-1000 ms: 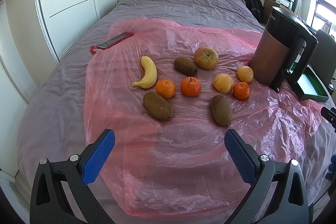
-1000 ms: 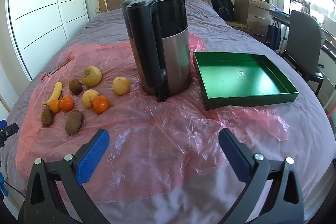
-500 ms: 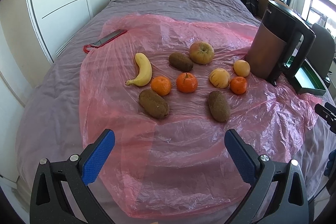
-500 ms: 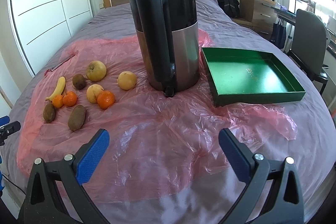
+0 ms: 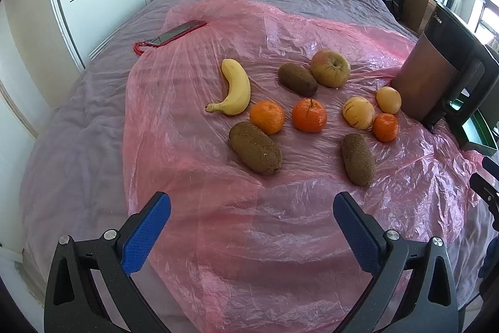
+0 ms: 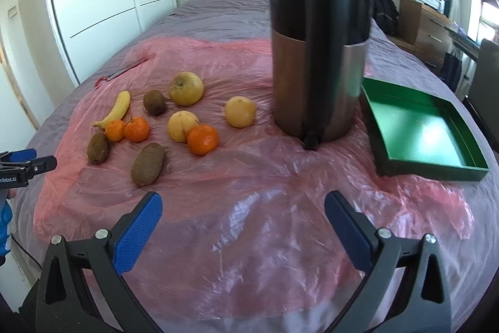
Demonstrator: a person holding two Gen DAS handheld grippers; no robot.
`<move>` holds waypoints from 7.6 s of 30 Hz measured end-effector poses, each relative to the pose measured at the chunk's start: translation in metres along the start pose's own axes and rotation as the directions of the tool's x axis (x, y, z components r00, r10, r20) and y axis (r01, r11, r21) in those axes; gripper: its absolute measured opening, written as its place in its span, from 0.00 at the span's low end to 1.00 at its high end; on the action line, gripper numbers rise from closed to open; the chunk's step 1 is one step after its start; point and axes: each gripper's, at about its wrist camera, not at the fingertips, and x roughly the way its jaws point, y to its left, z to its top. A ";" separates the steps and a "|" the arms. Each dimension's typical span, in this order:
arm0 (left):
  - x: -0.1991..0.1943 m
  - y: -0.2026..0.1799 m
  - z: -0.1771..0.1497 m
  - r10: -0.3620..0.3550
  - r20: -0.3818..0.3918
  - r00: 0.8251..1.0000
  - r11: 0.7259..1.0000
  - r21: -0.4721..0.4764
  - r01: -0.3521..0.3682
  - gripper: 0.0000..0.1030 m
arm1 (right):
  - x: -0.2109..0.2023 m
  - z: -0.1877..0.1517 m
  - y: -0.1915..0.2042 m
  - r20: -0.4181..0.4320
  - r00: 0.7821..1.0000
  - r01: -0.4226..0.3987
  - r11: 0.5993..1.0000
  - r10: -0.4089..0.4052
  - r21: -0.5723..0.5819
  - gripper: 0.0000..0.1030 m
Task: Organize fruits
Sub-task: 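Move both tools toward the fruits on the pink sheet, then grasp a brown kiwi with the left tool while the right tool grasps a tangerine, then carry the kiwi and tangerine in both tools over the green tray, then lower and release the kiwi with the left tool while the right releases the tangerine, then move both open tools back toward the remaining fruits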
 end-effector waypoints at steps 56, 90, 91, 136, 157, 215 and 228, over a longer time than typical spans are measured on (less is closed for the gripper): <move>0.112 -0.006 0.033 -0.050 -0.100 0.994 0.993 -0.112 0.039 0.46 | 0.184 0.051 0.033 -0.212 0.951 -0.250 0.962 0.223 -0.109 0.90; 0.034 -0.009 0.029 -0.169 0.003 0.986 0.980 -0.109 0.169 0.45 | 0.102 0.026 0.023 -0.179 0.948 -0.272 0.962 0.264 -0.022 0.89; 0.031 -0.012 0.028 -0.178 0.004 0.984 0.978 -0.105 0.178 0.45 | 0.099 0.024 0.021 -0.180 0.948 -0.270 0.963 0.263 -0.018 0.89; 0.000 -0.439 0.102 -0.589 -0.164 0.791 0.700 0.384 0.602 0.45 | -0.013 0.011 -0.322 0.054 0.989 0.113 0.941 -0.137 0.319 0.89; 0.107 -0.486 0.101 -0.445 -0.232 0.865 0.780 0.374 0.502 0.45 | 0.091 0.039 -0.396 -0.078 0.966 0.258 0.917 -0.246 0.303 0.89; -0.098 -0.307 -0.014 -0.358 -0.081 0.930 0.758 0.557 0.340 0.74 | -0.132 -0.027 -0.188 0.141 0.968 0.156 0.940 -0.206 0.304 1.00; -0.105 -0.196 -0.016 -0.319 -0.005 0.948 0.852 0.436 0.290 0.74 | -0.130 -0.014 -0.100 0.145 0.983 0.081 0.979 -0.108 0.186 1.00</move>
